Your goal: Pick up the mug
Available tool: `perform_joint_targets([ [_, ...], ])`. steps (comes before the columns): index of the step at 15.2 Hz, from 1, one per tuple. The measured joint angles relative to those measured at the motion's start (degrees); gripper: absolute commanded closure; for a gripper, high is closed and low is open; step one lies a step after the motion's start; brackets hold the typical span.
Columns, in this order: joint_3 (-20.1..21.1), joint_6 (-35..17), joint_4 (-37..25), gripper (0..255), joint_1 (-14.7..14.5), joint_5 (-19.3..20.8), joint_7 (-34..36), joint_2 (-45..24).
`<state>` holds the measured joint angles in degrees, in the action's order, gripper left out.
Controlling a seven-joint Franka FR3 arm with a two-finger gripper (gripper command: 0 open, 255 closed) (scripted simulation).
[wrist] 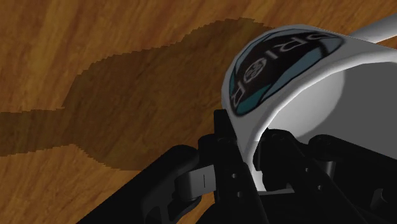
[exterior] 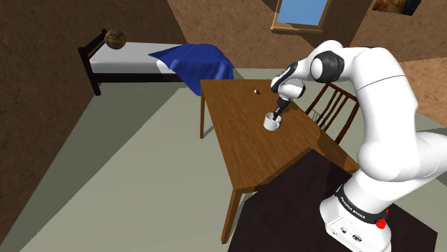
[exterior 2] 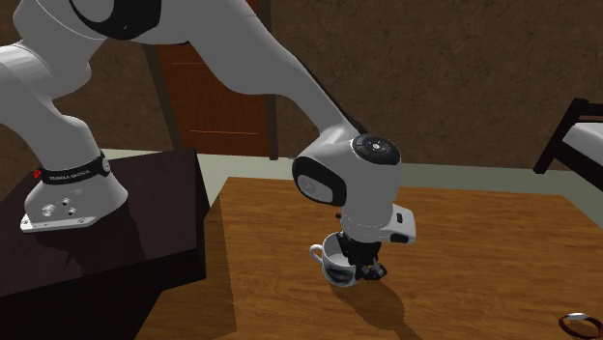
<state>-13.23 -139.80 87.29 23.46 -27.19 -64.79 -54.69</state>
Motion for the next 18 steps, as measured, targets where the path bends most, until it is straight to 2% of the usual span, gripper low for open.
perform_joint_targets([
  [4,-0.15,0.34,0.19,255,-0.13,0.13,0.14,0.53],
  [18,-2.38,5.16,3.93,255,-1.82,2.14,1.71,9.03],
])
